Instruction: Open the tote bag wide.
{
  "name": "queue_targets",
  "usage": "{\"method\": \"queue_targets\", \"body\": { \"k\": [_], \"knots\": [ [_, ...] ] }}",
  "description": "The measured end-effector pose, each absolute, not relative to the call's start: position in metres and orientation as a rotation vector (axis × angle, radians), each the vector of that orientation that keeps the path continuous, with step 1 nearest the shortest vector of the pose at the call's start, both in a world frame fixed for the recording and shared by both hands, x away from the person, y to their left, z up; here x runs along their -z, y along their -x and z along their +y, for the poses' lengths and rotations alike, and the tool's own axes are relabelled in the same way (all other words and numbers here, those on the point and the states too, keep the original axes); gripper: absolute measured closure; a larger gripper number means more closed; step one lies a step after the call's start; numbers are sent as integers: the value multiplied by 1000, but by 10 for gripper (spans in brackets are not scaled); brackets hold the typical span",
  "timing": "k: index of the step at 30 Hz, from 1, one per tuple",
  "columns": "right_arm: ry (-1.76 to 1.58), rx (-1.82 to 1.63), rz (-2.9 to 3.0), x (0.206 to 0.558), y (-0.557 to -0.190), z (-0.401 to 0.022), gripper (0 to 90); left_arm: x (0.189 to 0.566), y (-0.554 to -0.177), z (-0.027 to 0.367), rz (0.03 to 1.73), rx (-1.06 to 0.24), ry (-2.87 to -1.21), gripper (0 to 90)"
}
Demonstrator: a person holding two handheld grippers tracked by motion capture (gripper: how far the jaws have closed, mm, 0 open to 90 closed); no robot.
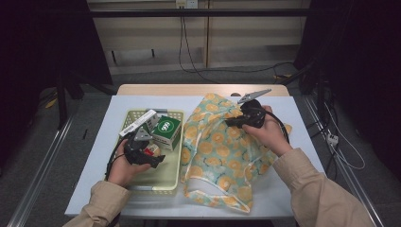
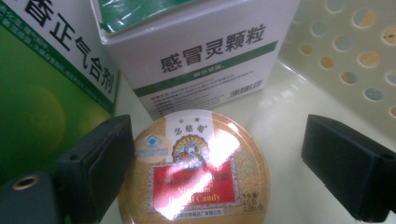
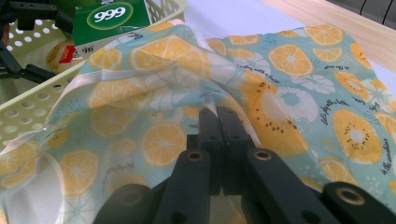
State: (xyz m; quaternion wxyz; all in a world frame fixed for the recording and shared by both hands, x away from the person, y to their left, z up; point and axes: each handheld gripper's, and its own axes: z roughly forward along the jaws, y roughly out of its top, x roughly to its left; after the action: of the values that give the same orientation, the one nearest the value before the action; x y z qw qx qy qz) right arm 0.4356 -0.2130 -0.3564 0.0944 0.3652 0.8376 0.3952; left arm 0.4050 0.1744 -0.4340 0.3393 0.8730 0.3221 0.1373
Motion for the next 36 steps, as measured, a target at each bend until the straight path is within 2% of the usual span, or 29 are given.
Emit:
{"method": "queue_targets", "body": {
  "k": [7,13,17,19,27,36],
  "knots": [
    [-1079,-1174,2486,356,-435,-213,900,436,-411,176,872,-380,-2273,106],
    [-1076,-1175,2487,356,-435,-212,900,443,-411,175,904,-328,-2329,115],
    [-1082,-1174,2489,358,-435,-213,900,444,-410,178,960,-293,-2342,195],
    [-1082,-1177,2488,359,-435,-213,900,442,-409,177,981,-296,-2339,199],
    [-1098,-1173,2487,361,-435,-216,900,427,-406,175,989,-256,-2244,202],
    [-1098,-1169,2488,361,-435,-216,900,389,-400,173,973,-231,-2184,203]
  ]
}}
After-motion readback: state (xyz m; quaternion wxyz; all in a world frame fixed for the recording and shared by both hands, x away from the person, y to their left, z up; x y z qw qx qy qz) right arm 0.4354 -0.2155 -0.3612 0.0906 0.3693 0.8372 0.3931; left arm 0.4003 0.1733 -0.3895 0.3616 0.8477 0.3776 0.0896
